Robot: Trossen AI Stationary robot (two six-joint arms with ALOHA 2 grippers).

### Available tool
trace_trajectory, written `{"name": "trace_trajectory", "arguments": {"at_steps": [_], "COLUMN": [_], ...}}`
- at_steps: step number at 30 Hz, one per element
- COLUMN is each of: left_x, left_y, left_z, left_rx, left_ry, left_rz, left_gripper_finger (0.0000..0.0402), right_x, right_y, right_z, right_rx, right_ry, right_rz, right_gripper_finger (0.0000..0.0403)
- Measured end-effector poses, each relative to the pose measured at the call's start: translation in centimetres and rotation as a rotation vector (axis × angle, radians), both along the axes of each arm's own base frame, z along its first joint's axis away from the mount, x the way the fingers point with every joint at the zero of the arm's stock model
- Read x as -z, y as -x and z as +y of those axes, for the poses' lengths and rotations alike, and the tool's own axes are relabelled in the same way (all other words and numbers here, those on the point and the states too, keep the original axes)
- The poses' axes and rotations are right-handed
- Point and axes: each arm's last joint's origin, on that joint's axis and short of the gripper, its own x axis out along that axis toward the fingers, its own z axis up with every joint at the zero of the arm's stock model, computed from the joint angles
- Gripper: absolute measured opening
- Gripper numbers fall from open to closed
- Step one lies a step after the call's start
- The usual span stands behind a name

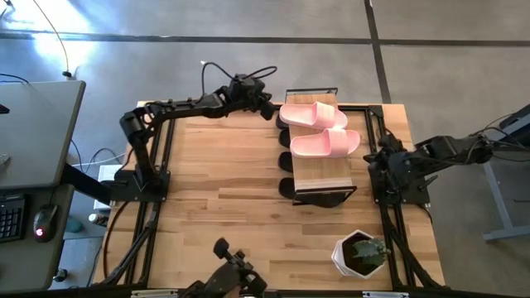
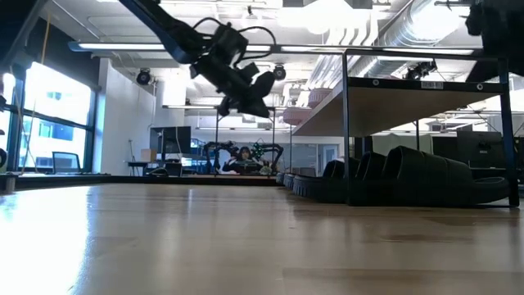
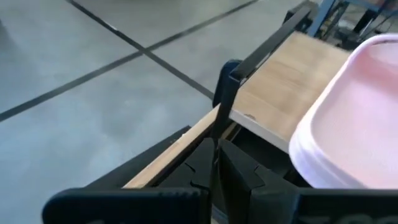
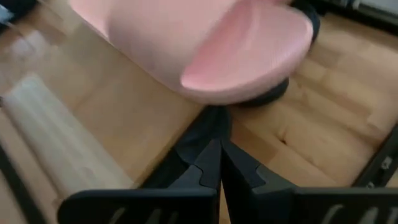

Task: Pick and place slides into the shelf
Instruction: Adjust the pink slides on the shelf

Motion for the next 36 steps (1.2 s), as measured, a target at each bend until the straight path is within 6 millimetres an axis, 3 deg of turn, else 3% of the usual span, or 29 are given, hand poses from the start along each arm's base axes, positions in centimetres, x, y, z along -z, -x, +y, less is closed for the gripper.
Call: {"name": "trace_trajectory", "arguments": {"at_steps": [7,22,36], "left_x": [0.1,0.8,1.1], "left_y": [-0.9,-1.5,-1.8], "left_z": [0.8,0.4,0.1], "left_rx": [0.018,0.064,0.078], "left_ry": [0.006,0.02,0.043], "left_rz": [0.063,0.077,0.072], "left_gripper_finger": [0.0012,0.0012,0.0012], "right_x": [1.2,1.1,0.8], "right_y": [-0.2,-0.3,-1.8], "right_z": [0.0,-0.3,-1.2], "right_rx": [0.056,0.14,0.171], "right_ry": [0.012,0.07,0.089], "right_rz": [0.02,-0.015,0.034], "right_gripper_finger": [0.0,0.0,0.0]}}
